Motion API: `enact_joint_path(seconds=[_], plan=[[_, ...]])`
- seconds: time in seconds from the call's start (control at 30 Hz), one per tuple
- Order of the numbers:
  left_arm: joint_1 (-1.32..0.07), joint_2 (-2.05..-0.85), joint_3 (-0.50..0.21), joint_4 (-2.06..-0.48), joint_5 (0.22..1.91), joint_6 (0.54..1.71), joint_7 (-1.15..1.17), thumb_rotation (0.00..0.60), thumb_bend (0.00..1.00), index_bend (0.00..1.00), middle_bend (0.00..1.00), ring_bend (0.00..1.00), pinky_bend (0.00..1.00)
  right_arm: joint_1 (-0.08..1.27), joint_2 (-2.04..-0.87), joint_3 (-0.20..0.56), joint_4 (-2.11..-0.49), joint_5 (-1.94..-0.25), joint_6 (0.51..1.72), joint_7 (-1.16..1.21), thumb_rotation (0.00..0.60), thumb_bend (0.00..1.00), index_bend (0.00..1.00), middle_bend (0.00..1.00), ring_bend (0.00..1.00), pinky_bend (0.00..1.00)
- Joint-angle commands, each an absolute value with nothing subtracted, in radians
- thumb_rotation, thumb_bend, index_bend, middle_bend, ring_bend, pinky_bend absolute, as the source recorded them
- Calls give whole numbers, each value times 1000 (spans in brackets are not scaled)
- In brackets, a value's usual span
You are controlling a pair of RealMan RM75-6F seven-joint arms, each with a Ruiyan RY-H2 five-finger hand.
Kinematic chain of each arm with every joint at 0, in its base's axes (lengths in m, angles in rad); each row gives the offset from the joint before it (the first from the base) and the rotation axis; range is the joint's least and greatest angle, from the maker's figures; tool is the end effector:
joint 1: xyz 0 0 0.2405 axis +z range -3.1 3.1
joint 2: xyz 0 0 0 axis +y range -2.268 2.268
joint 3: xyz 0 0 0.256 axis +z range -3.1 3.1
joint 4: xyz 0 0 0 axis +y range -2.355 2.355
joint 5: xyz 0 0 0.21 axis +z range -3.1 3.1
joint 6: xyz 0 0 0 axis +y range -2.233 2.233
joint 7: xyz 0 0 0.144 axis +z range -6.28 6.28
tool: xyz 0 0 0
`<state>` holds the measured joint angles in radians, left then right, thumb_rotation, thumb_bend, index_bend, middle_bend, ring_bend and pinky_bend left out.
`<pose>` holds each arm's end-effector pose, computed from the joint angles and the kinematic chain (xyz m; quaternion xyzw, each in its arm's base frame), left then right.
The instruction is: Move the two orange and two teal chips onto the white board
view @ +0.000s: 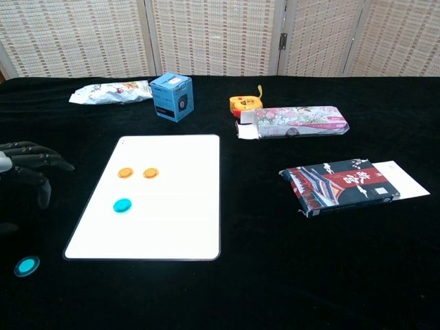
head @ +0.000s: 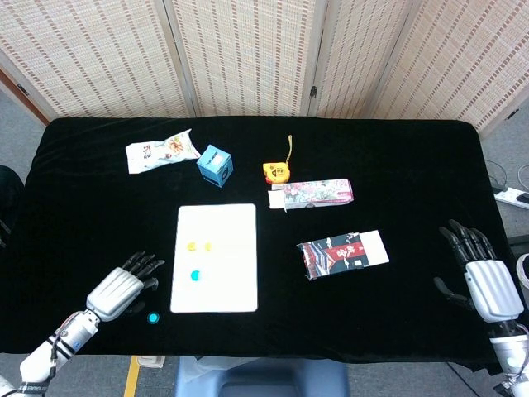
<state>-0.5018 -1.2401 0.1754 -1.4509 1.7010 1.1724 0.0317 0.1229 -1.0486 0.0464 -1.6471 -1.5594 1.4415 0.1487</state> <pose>-0.2656 0.2406 0.0589 -0.8318 -0.2852 -0.3065 0.3645 -0.2973 -0.1911 0.1686 0.6056 -0.4111 0.4265 0.5313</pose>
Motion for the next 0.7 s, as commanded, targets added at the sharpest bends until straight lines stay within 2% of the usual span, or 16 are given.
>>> enact_joint_path(seconds=[0.03,0.33,0.7], plan=[[-481,-1250,204,-1417,1749,1201,7,600,380,446,123,0,0,126,-1050,47,-1649,-1563,1440,147,600,360,0,17,0,0],[-458,-1279,226,-1400,1785,1199,43,600,378,434,123,0,0,128,-1051,45,-1650,-1569,1442,149,600,361,0,17,0,0],[-437,-1315,217,-1403,1758,1161,113,600,374,376,123,0,0,127,-1056,42,-1636,-1569,1444,163,600,360,0,17,0,0]])
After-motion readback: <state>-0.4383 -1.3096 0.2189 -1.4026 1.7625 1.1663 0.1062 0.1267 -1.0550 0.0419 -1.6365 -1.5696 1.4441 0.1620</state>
